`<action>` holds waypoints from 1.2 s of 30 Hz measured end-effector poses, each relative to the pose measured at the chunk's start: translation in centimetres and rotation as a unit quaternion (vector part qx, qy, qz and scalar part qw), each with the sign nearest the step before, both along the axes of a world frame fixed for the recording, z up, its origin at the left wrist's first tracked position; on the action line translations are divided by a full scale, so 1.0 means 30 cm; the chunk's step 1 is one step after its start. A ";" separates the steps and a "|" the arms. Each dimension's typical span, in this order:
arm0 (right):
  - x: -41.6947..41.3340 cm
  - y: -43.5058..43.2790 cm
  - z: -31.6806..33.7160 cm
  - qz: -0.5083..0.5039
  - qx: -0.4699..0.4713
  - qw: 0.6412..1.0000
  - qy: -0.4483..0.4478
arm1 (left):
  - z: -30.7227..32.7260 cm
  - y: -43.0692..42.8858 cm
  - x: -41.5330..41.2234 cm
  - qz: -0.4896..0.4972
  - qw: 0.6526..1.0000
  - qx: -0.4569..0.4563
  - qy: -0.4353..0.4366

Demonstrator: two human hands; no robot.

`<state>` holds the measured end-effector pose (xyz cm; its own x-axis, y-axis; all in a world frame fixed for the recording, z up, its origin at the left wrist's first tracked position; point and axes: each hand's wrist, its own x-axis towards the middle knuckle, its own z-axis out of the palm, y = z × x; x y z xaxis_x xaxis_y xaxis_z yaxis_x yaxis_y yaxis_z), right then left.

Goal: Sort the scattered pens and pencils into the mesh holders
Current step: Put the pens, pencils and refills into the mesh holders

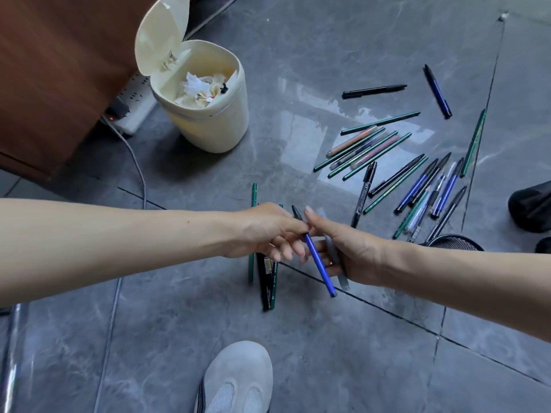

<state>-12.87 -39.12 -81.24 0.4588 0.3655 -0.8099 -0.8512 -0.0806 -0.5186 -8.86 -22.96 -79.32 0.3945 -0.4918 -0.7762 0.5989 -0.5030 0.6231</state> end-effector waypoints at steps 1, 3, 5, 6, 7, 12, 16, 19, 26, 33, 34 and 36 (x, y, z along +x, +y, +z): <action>-0.002 0.007 0.006 0.004 0.012 1.000 -0.002 | 0.000 -0.004 -0.007 -0.013 1.000 -0.001 -0.011; -0.003 0.013 0.017 0.002 0.023 1.000 -0.003 | -0.007 -0.004 -0.019 -0.019 0.999 0.015 -0.045; -0.005 0.008 0.024 -0.012 0.011 1.000 -0.002 | -0.021 0.007 -0.024 -0.007 0.997 0.041 -0.068; -0.006 0.003 0.026 -0.017 0.001 1.000 -0.008 | -0.030 0.016 -0.025 -0.007 0.995 0.061 -0.074; -0.008 -0.002 0.025 -0.024 -0.010 1.000 -0.014 | -0.041 0.029 -0.025 -0.015 0.992 0.092 -0.081; -0.021 -0.027 0.005 -0.065 -0.039 0.997 0.005 | -0.110 0.111 -0.062 -0.100 0.945 0.303 -0.075; -0.030 -0.037 0.002 -0.049 -0.035 0.997 0.040 | -0.137 0.082 -0.082 -0.111 0.927 0.341 -0.109; -0.032 -0.036 0.001 -0.044 -0.053 0.997 0.042 | -0.144 0.029 -0.087 -0.072 0.936 0.322 -0.119; -0.048 -0.055 0.009 -0.052 -0.083 0.994 0.039 | -0.133 -0.006 -0.115 -0.040 0.933 0.338 -0.114; -0.056 -0.071 0.001 -0.056 -0.091 0.993 0.045 | -0.121 0.004 -0.114 -0.152 0.917 0.322 -0.180; -0.055 -0.072 0.001 -0.055 -0.091 0.993 0.046 | -0.117 0.004 -0.110 -0.158 0.912 0.326 -0.191; -0.055 -0.076 -0.001 -0.052 -0.091 0.993 0.047 | -0.115 0.009 -0.104 -0.168 0.900 0.335 -0.221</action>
<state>-14.53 -41.39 -81.28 0.4058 0.1627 -0.8993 -0.9038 -0.0745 -0.4213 -11.99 -22.68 -82.76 0.6545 -0.1200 -0.7465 0.1114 -0.9612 0.2522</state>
